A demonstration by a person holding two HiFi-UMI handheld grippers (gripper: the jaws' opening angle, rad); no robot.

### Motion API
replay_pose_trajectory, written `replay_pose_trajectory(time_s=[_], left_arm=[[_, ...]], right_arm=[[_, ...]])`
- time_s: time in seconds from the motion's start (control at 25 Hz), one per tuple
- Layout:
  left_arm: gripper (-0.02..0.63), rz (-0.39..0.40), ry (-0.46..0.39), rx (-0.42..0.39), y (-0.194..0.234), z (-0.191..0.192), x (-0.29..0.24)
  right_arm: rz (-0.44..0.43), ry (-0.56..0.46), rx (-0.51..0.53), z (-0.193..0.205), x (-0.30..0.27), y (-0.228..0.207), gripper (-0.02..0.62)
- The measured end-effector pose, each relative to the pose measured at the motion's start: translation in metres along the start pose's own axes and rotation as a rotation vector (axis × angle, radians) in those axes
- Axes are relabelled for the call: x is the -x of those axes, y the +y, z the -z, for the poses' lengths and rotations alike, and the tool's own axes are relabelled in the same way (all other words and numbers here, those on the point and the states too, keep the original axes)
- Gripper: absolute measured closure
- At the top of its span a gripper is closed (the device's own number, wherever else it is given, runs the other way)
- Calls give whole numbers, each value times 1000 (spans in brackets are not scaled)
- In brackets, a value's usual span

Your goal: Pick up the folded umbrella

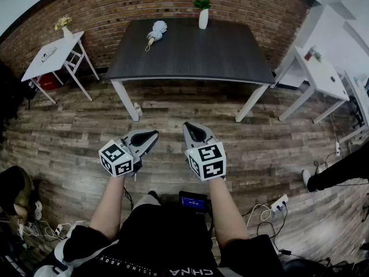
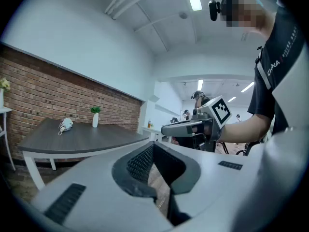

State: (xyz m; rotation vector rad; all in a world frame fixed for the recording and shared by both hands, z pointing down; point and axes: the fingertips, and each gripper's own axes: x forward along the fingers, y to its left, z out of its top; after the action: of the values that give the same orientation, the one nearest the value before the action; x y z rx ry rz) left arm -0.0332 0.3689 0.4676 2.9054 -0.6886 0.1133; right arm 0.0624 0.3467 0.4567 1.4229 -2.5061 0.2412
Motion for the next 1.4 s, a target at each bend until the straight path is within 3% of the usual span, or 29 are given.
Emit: replay_pose_trajectory(time_s=[0.48, 0.84, 1.4], left_arm=[[604, 8, -19, -13, -11, 1, -3], [604, 19, -11, -10, -15, 5, -6], [604, -11, -24, -6, -12, 5, -5]], right_arm=[[-21, -62, -149, -5, 13, -8, 588], [-49, -14, -60, 6, 10, 5, 588], [-63, -4, -51, 12, 12, 4, 588]])
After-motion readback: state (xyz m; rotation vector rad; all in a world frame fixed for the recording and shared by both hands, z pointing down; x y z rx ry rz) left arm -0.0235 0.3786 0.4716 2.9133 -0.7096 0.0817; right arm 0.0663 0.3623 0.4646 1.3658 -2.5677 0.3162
